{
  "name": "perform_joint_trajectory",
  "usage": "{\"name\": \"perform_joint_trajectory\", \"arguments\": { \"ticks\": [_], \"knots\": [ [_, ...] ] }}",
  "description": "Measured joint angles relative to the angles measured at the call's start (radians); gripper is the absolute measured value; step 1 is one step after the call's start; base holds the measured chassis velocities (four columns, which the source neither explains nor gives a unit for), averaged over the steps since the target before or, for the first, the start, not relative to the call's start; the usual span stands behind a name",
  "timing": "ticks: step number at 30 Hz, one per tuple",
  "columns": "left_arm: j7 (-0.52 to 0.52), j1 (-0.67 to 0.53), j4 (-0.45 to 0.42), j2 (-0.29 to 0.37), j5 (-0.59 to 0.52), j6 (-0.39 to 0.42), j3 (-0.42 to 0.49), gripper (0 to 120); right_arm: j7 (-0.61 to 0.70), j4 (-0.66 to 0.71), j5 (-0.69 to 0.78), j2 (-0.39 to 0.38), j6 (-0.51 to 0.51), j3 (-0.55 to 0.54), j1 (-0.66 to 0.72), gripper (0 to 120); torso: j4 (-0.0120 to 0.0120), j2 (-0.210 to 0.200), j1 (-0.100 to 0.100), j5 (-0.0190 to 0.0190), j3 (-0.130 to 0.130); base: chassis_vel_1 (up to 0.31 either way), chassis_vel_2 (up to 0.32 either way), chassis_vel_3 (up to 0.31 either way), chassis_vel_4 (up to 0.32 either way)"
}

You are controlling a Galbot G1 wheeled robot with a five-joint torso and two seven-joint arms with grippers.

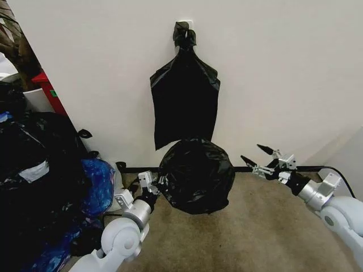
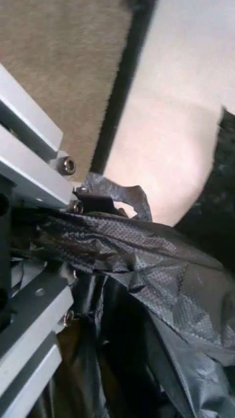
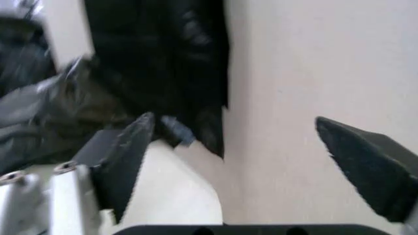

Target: Place the garbage bag over the trash bin.

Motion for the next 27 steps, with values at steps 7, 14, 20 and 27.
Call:
{"name": "perform_joint_trajectory", "arguments": {
  "ticks": [7,14,20,27],
  "knots": [
    [-0.047,-0.022,0.001,-0.003,-0.143,0.013,-0.005,1,0.165,0.176,0.319,0.070,-0.142,0.081,-0.140,100,-0.0002,0.000,0.000,0.0001,0.000,0.000,0.000,0.000,0.000],
    [-0.091,-0.049,0.004,-0.007,-0.239,0.018,-0.006,1,0.194,0.303,0.566,0.156,-0.277,0.083,-0.276,100,-0.0001,0.000,0.000,0.0003,0.000,0.000,0.000,0.000,0.000],
    [-0.125,-0.073,0.004,-0.004,-0.317,0.030,-0.010,1,0.002,0.252,0.535,0.193,-0.312,0.058,-0.315,100,0.0000,0.000,0.000,0.0002,0.000,0.000,0.000,0.000,0.000],
    [-0.131,-0.095,0.005,0.000,-0.352,0.039,-0.008,1,-0.089,0.179,0.425,0.208,-0.287,0.030,-0.284,100,0.0001,0.000,0.000,0.0002,0.000,0.000,0.000,0.000,0.000]
  ]
}}
